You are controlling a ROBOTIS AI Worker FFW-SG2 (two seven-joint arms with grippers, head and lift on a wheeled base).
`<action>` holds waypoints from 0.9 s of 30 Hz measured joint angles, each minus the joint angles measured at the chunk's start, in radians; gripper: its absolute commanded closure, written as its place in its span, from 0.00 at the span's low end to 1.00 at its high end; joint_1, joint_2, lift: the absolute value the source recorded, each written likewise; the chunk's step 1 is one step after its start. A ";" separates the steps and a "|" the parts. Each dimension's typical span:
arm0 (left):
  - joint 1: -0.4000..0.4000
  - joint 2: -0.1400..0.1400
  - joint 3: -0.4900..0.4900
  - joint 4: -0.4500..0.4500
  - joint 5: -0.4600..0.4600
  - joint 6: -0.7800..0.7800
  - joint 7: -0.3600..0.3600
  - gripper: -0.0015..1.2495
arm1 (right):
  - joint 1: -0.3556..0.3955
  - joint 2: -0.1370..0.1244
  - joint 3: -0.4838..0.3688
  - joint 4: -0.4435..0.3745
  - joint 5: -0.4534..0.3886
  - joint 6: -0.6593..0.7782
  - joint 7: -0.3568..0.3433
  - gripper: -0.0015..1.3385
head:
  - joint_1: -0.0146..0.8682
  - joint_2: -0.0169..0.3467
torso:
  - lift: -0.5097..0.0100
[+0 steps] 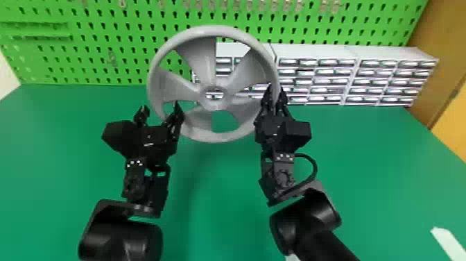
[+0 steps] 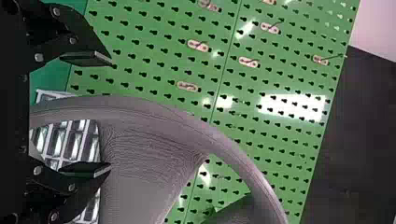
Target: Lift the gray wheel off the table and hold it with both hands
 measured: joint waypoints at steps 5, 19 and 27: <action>0.005 0.000 0.000 0.000 0.000 -0.001 0.002 0.39 | 0.000 0.000 -0.007 0.000 0.000 0.001 -0.001 0.91 | 0.82 0.09 | 0.79; 0.007 0.000 -0.012 0.000 0.045 0.004 0.052 0.75 | -0.003 0.000 -0.011 0.000 0.007 -0.003 -0.003 0.91 | 0.82 0.09 | 0.79; 0.010 -0.001 -0.048 0.000 0.062 0.004 0.148 0.81 | -0.003 0.000 -0.009 0.000 0.011 -0.009 -0.005 0.91 | 0.82 0.09 | 0.79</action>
